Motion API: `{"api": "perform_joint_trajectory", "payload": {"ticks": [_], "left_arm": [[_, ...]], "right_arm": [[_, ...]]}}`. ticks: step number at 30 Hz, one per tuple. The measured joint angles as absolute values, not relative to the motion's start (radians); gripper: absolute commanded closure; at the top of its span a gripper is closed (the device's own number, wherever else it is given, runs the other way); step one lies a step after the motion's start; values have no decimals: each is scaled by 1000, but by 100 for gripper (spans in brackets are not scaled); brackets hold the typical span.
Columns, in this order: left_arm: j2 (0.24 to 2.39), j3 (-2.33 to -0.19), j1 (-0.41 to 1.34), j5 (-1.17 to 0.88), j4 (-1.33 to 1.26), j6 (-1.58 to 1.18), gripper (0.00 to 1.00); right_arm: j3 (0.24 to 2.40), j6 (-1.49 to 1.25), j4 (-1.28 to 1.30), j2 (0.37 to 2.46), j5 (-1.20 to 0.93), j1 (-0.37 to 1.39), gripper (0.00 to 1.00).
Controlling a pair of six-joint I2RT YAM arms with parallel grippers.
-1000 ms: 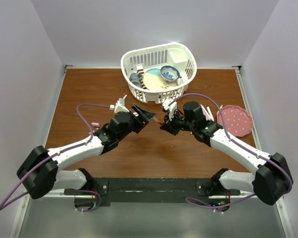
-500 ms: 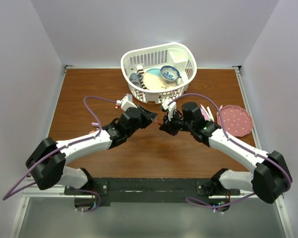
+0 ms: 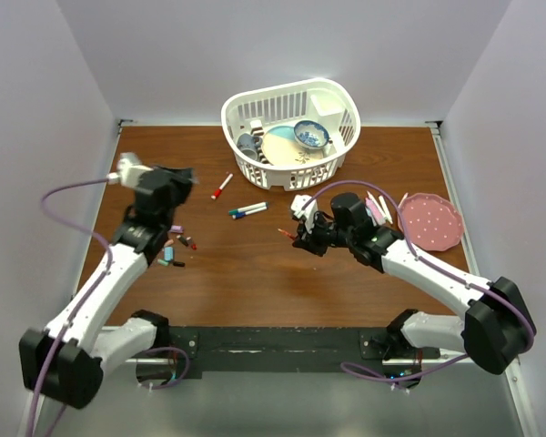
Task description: Open the pen caps
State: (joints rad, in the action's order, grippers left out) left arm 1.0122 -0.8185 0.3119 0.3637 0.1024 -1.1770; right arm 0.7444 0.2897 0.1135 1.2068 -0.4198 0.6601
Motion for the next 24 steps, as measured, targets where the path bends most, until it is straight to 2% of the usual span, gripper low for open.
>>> {"api": "perform_joint_trajectory", "payload": {"ticks": [6, 13, 17, 24], "left_arm": [[943, -776, 160, 324, 183, -1093, 100], [1142, -695, 124, 265, 354, -989, 100], [1150, -628, 124, 259, 421, -975, 98], [1162, -618, 121, 261, 437, -959, 86]], "right_arm": [[751, 355, 165, 1207, -418, 653, 100], [805, 467, 291, 1197, -448, 586, 100], [815, 492, 314, 1193, -462, 571, 100], [819, 505, 348, 1195, -465, 547, 100]]}}
